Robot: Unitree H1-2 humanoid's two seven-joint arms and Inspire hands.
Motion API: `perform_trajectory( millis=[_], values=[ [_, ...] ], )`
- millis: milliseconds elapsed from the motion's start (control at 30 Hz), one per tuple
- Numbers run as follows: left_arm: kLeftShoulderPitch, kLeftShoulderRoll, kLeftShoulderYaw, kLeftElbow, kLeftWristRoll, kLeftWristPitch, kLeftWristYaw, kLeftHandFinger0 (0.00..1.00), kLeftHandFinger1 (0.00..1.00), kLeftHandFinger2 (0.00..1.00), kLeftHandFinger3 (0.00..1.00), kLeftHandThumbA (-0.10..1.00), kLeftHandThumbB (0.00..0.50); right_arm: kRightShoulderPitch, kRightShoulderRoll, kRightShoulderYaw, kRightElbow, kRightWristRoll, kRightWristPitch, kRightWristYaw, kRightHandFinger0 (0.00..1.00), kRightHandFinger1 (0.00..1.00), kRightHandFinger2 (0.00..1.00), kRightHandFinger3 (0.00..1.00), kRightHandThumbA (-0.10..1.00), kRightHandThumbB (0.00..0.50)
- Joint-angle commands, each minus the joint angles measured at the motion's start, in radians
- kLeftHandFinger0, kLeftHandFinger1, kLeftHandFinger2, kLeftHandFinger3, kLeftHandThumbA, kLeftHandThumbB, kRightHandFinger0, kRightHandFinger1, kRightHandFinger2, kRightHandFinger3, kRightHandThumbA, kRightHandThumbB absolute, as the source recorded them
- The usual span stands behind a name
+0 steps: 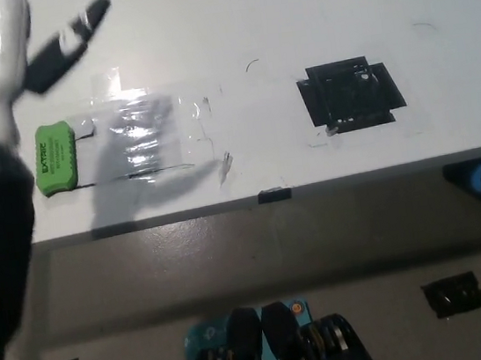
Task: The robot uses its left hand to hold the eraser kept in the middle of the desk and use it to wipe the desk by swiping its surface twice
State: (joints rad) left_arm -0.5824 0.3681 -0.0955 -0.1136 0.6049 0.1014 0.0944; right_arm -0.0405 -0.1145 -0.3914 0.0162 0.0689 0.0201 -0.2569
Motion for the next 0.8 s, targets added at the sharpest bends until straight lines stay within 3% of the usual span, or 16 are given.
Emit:
perform_trajectory(
  millis=[0,33,100,267,367,467,533,600,633,700,733,767],
  values=[
    [0.213,-0.085,0.063,-0.213,-0.098,0.009,0.029,1.0,1.0,1.0,1.0,1.0,0.411,-0.012,-0.04,0.0,-0.041,-0.002,0.003,0.015,1.0,1.0,1.0,1.0,1.0,0.093],
    [0.255,-0.102,0.069,-0.215,-0.12,-0.016,0.034,1.0,1.0,1.0,1.0,1.0,0.383,-0.013,-0.038,-0.001,-0.038,0.0,0.002,0.013,1.0,1.0,1.0,1.0,1.0,0.105],
    [0.349,-0.137,0.081,-0.213,-0.165,-0.072,0.049,1.0,1.0,1.0,1.0,1.0,0.374,-0.015,-0.038,-0.002,-0.034,-0.003,0.002,0.009,1.0,1.0,1.0,1.0,1.0,0.118],
    [0.557,-0.231,0.09,-0.138,-0.244,-0.264,0.099,1.0,1.0,1.0,1.0,1.0,0.278,-0.013,-0.041,0.002,-0.037,-0.005,0.004,0.008,1.0,1.0,1.0,1.0,1.0,0.104],
    [0.642,-0.255,0.081,-0.105,-0.246,-0.281,0.089,1.0,1.0,1.0,1.0,1.0,0.372,-0.013,-0.045,0.007,-0.034,-0.014,0.011,0.007,1.0,1.0,1.0,1.0,1.0,0.112],
    [0.693,-0.264,0.086,-0.042,-0.199,-0.327,0.131,1.0,1.0,1.0,1.0,1.0,0.323,-0.016,-0.04,0.0,-0.032,0.011,-0.001,0.012,1.0,1.0,1.0,1.0,1.0,0.11],
    [0.713,-0.281,0.109,0.055,-0.231,-0.389,0.16,1.0,1.0,1.0,1.0,1.0,0.339,-0.012,-0.045,0.011,-0.034,-0.017,0.018,0.008,1.0,1.0,1.0,1.0,1.0,0.131],
    [0.692,-0.279,0.115,0.126,-0.21,-0.426,0.183,1.0,1.0,1.0,1.0,1.0,0.346,-0.01,-0.051,0.006,-0.035,-0.018,0.013,0.006,1.0,1.0,1.0,1.0,1.0,0.116],
    [0.681,-0.265,0.123,0.193,-0.196,-0.404,0.186,1.0,1.0,1.0,1.0,1.0,0.406,-0.011,-0.05,0.004,-0.035,-0.01,0.015,0.009,1.0,1.0,1.0,1.0,1.0,0.107],
    [0.667,-0.268,0.145,0.244,-0.265,-0.454,0.174,1.0,1.0,1.0,1.0,1.0,0.377,-0.012,-0.044,0.003,-0.046,-0.001,0.032,0.008,1.0,1.0,1.0,1.0,1.0,0.1],
    [0.646,-0.287,0.177,0.299,-0.386,-0.474,0.138,1.0,1.0,1.0,1.0,1.0,0.326,-0.009,-0.048,0.011,-0.045,-0.011,0.036,0.012,1.0,1.0,1.0,1.0,1.0,0.091],
    [0.642,-0.298,0.197,0.302,-0.488,-0.415,0.072,1.0,1.0,1.0,1.0,1.0,0.387,-0.012,-0.048,0.009,-0.035,-0.001,0.021,0.017,1.0,1.0,1.0,1.0,1.0,0.106]
  ],
)
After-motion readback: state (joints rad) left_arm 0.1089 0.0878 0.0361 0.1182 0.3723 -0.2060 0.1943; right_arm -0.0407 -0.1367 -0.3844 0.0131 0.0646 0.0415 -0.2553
